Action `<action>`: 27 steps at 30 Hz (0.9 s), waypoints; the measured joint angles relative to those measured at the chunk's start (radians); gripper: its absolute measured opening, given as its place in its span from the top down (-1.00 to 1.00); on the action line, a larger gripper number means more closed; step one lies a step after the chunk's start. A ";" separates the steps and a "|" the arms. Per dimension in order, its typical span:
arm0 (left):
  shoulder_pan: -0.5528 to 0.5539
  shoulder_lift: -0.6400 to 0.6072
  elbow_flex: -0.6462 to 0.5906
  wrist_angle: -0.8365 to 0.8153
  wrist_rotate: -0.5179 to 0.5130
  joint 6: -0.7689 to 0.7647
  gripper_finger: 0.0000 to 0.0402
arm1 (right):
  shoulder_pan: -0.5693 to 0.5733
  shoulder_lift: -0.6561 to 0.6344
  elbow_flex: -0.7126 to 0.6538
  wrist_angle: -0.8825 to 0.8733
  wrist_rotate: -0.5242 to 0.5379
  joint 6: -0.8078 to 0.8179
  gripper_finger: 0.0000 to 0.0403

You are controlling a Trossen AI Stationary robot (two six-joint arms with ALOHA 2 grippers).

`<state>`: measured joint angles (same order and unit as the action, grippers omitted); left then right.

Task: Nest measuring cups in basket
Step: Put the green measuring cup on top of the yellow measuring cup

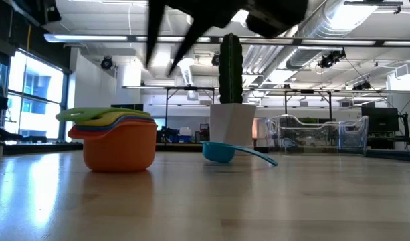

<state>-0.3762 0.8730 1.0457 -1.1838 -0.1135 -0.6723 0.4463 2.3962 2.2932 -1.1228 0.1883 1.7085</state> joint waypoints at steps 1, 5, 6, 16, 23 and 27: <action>-0.012 0.006 -0.029 0.009 0.000 -0.015 0.48 | 0.001 0.000 0.000 -0.032 0.001 0.012 0.67; -0.054 0.012 -0.125 0.070 -0.002 -0.095 0.48 | 0.001 0.000 0.000 -0.113 -0.008 0.018 0.67; -0.064 0.013 -0.149 0.095 -0.003 -0.117 0.48 | 0.000 0.000 0.000 -0.125 -0.011 0.013 0.67; -0.117 0.050 -0.363 0.452 0.013 -0.272 0.48 | -0.054 -0.002 -0.123 0.042 -0.054 -0.072 0.67; -0.131 0.148 -0.449 0.664 0.042 -0.295 0.48 | -0.060 0.000 -0.197 0.172 -0.058 -0.068 0.67; -0.130 0.226 -0.464 0.783 0.043 -0.287 0.48 | -0.060 0.000 -0.197 0.165 -0.054 -0.069 0.67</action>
<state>-0.5061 1.0992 0.5819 -0.4011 -0.0710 -0.9591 0.3859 2.3959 2.0960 -0.9573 0.1341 1.6396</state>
